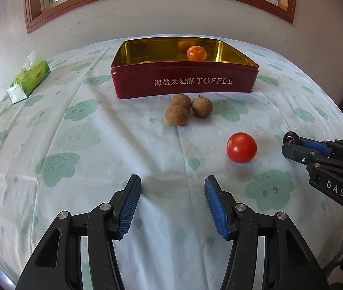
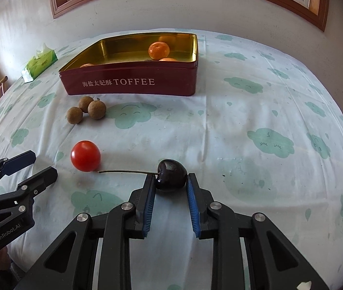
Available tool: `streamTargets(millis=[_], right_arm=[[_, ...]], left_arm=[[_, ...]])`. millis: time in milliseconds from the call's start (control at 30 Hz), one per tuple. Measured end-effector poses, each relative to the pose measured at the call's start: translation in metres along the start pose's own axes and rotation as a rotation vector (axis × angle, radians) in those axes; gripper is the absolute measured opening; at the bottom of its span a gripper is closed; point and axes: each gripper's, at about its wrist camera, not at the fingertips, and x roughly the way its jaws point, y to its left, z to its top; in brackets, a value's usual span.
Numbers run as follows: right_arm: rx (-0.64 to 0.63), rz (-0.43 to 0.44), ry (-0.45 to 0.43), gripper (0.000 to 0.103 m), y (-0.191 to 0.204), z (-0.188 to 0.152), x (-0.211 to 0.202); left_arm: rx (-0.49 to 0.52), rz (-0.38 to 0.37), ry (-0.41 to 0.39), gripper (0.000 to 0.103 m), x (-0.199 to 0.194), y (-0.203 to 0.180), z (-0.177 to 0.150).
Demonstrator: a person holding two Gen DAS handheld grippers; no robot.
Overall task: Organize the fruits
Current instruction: 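Lift the dark cherry with the right tool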
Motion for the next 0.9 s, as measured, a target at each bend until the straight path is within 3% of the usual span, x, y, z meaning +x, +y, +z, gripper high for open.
streamTargets(millis=[467, 900], right_arm=[[0.08, -0.03, 0.0, 0.024, -0.044, -0.001, -0.002], [0.077, -0.022, -0.021, 0.024, -0.047, -0.003, -0.001]], left_arm=[[0.054, -0.049, 0.006, 0.056, 0.007, -0.041, 0.008], [0.042, -0.026, -0.009, 0.056, 0.015, -0.049, 0.014]])
